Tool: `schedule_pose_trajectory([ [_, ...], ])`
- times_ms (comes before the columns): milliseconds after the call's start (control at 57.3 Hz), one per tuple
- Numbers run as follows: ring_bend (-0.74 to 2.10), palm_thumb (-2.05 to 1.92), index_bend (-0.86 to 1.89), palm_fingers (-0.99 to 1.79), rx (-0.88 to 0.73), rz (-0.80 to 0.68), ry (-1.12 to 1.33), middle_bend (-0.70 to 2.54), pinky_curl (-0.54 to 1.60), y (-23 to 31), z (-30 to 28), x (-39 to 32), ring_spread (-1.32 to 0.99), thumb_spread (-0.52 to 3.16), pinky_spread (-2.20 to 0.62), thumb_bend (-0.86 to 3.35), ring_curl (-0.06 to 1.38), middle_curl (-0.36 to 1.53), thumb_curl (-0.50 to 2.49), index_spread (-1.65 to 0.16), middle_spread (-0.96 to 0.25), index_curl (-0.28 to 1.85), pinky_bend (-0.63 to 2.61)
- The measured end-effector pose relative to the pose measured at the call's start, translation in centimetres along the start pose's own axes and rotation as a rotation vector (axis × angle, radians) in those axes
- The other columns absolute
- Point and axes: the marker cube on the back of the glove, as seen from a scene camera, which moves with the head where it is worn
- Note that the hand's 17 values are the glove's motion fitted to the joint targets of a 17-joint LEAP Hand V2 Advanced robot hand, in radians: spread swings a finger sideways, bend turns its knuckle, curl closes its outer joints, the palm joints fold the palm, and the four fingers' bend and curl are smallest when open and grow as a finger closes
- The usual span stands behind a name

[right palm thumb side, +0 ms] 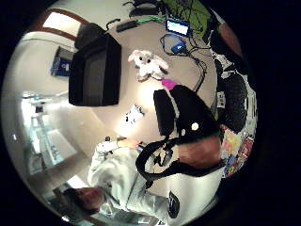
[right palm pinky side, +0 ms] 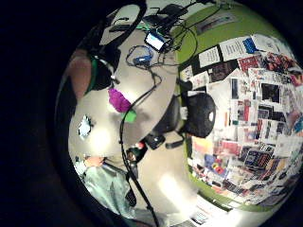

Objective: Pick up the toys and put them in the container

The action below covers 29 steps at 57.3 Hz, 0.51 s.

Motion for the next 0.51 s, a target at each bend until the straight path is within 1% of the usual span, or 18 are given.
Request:
schedule_pose_trajectory([
  [17, 0.48, 0.07, 0.15, 0.78, 0.004, -0.005, 0.001, 0.3, 0.08, -0.1, 0.0, 0.0, -0.1, 0.46, -0.08, 0.07, 0.06, 0.05, 0.0, -0.07, -0.03, 0.01, 0.44],
  [105, 0.59, 0.08, 0.14, 0.73, 0.009, -0.025, 0.005, 0.33, 0.17, -0.6, -0.3, -0.7, -0.17, 0.87, -0.13, 0.09, 0.16, 0.1, 0.03, -0.12, -0.05, 0.07, 0.49],
  [174, 0.64, 0.07, 0.14, 0.7, 0.013, 0.031, 0.006, 0.35, 0.2, -0.9, -0.3, -1.7, -0.21, 1.1, -0.15, 0.1, 0.19, 0.12, 0.05, -0.15, -0.06, 0.09, 0.52],
  [209, 0.65, 0.07, 0.15, 0.68, 0.006, 0.023, 0.004, 0.36, 0.21, -1.0, -0.2, -2.1, -0.22, 1.18, -0.16, 0.1, 0.2, 0.14, 0.06, -0.15, -0.06, 0.09, 0.53],
  [279, 0.67, 0.06, 0.16, 0.66, -0.025, -0.073, -0.006, 0.38, 0.22, -1.2, -0.2, -2.6, -0.25, 1.31, -0.18, 0.11, 0.21, 0.16, 0.08, -0.17, -0.07, 0.1, 0.55],
  [506, 0.72, 0.04, 0.14, 0.51, -0.061, -0.107, 0.002, 0.38, 0.28, -3.1, 0.1, -4.9, -0.29, 1.51, -0.19, 0.11, 0.24, 0.2, 0.14, -0.2, -0.07, 0.14, 0.64],
])
